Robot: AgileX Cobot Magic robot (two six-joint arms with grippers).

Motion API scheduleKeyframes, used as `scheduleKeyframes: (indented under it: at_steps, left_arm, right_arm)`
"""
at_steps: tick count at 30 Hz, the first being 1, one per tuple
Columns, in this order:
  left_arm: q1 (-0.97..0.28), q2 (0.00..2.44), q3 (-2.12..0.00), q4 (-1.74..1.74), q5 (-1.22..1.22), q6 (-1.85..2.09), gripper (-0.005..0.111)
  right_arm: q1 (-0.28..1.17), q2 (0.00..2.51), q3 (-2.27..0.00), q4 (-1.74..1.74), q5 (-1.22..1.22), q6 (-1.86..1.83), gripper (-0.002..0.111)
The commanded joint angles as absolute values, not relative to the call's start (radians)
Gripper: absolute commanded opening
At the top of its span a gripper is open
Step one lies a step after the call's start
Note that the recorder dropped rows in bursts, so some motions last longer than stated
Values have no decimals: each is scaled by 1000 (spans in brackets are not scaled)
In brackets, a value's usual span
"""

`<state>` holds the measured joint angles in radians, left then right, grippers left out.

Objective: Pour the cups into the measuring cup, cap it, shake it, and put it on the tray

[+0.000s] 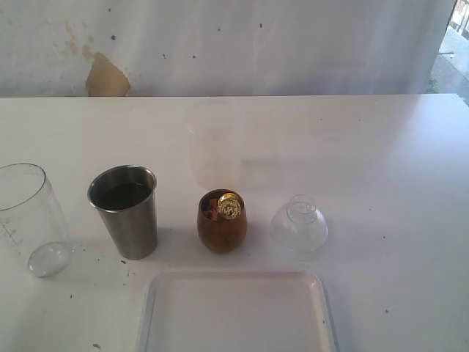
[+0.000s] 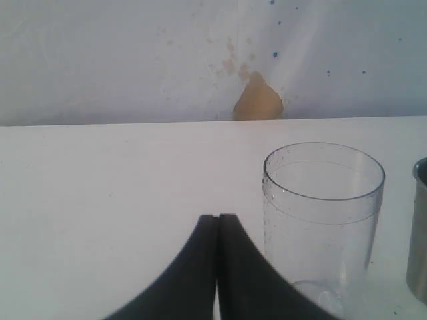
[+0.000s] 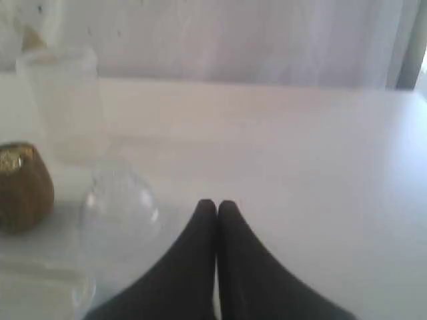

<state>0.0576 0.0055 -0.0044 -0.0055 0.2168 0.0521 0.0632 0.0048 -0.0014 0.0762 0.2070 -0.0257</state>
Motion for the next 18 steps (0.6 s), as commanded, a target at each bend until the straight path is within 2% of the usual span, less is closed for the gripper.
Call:
scheduleKeyframes:
  at_steps: [1, 10, 16, 18]
  left_arm:
    - [57, 0, 0, -15, 203, 50, 0]
    - [57, 0, 0, -15, 203, 50, 0]
    - [57, 0, 0, -15, 203, 50, 0]
    - [57, 0, 0, -15, 203, 50, 0]
  right_arm:
    - [60, 0, 0, 81, -130, -22, 0]
    - [60, 0, 0, 108, -582, 109, 0]
    - [60, 0, 0, 72, -508, 230, 1]
    - [60, 0, 0, 42, -501, 233, 7]
